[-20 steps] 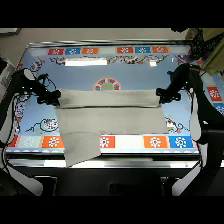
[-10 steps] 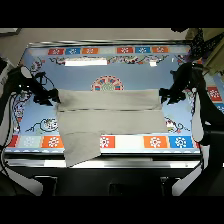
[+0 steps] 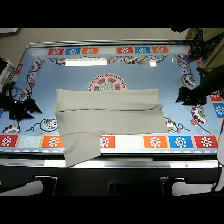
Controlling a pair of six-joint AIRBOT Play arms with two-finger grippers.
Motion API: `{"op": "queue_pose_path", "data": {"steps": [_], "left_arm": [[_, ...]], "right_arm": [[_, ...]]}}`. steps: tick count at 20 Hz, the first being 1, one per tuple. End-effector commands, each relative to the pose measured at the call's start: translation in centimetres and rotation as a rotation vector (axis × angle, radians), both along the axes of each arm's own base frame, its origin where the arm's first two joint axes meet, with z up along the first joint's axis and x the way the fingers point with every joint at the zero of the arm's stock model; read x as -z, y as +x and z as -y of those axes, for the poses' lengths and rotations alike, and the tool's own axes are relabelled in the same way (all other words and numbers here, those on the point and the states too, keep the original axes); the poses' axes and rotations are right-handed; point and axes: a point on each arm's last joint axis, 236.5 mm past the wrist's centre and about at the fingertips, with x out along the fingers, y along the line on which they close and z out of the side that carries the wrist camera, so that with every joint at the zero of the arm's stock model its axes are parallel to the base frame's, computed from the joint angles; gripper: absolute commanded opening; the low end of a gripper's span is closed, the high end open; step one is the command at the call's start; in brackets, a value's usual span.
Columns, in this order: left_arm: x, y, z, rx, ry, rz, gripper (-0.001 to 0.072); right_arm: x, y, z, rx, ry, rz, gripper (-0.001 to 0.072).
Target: Fold the clothes and pants, and hang the long-sleeved shirts on hangers.
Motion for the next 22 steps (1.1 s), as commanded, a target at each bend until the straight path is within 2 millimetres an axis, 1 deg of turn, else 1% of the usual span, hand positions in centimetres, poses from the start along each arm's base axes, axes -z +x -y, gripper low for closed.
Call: {"op": "queue_pose_path", "data": {"steps": [1,3,4,6,8,12,16,18,22], "left_arm": [[2.5,-5.8,3.3,-0.122,-0.132,0.019,0.0506],[3.8,-7.9,5.2,-0.12,-0.171,0.025,0.0506],[4.5,-8.8,6.0,-0.121,-0.194,0.016,0.0507],[6.0,-10.5,7.0,-0.127,-0.216,-0.022,0.0506],[7.2,-11.4,7.9,-0.122,-0.247,-0.035,0.0507],[8.2,-11.8,9.6,-0.143,-0.315,-0.025,0.0507],[9.5,-13.1,10.1,-0.161,-0.322,-0.058,0.0507],[9.9,-13.3,10.2,-0.17,-0.32,-0.063,0.0507],[10.2,-12.8,10.8,-0.225,-0.355,-0.042,0.0506]], "right_arm": [[-0.8,-1.7,-2.9,0.018,0.123,0.089,0.039],[-1.0,-2.8,-4.0,0.009,0.157,0.087,0.039],[-1.1,-3.3,-4.2,0.003,0.159,0.081,0.039],[-1.9,-3.7,-4.3,-0.004,0.157,0.091,0.039],[-2.8,-3.7,-4.4,-0.006,0.151,0.115,0.039],[-3.5,-4.4,-4.7,-0.014,0.156,0.111,0.039],[-3.7,-4.7,-5.3,-0.014,0.183,0.099,0.039],[-3.9,-4.6,-5.4,-0.013,0.186,0.105,0.0389],[-4.3,-4.7,-5.4,-0.014,0.18,0.118,0.0388]]}}
